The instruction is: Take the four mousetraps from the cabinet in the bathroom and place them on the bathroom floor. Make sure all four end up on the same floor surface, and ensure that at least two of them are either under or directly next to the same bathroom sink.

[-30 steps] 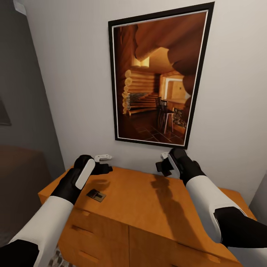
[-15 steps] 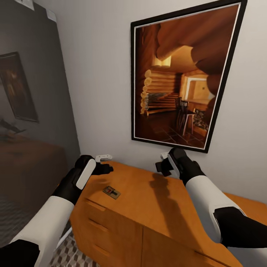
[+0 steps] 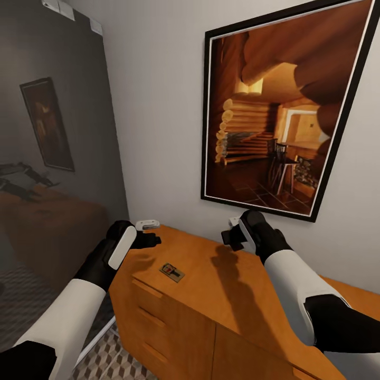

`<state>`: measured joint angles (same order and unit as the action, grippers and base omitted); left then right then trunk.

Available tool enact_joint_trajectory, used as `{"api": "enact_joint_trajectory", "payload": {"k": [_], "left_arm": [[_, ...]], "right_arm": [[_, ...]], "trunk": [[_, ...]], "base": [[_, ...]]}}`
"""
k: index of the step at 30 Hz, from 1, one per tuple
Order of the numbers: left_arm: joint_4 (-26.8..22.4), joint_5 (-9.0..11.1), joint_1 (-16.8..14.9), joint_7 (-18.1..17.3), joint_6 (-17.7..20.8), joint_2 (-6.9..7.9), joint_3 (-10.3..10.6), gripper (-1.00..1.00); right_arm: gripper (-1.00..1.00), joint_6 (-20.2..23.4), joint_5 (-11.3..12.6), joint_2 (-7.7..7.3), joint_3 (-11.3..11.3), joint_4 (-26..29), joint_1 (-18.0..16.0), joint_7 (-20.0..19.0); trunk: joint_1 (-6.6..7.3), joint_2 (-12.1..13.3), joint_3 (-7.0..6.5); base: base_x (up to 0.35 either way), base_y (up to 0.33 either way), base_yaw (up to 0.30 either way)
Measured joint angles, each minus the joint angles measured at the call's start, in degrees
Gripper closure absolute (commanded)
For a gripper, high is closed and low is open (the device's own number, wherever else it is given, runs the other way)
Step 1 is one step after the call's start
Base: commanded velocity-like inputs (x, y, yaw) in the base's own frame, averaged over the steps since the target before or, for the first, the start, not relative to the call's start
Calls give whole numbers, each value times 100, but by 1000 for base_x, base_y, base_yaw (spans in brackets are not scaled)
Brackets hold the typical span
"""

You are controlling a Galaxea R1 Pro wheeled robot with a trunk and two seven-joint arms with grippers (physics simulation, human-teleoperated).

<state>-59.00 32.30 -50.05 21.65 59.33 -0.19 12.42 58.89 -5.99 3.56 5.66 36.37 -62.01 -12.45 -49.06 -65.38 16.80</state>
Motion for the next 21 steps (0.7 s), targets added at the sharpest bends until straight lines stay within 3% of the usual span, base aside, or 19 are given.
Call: {"api": "enact_joint_trajectory", "payload": {"k": [21], "left_arm": [[-64,20,0,20,29,8,2,-100]], "right_arm": [[100,6,9,4,0,2,0,1]], "trunk": [[0,0,0]], "base": [[0,-6,2]]}}
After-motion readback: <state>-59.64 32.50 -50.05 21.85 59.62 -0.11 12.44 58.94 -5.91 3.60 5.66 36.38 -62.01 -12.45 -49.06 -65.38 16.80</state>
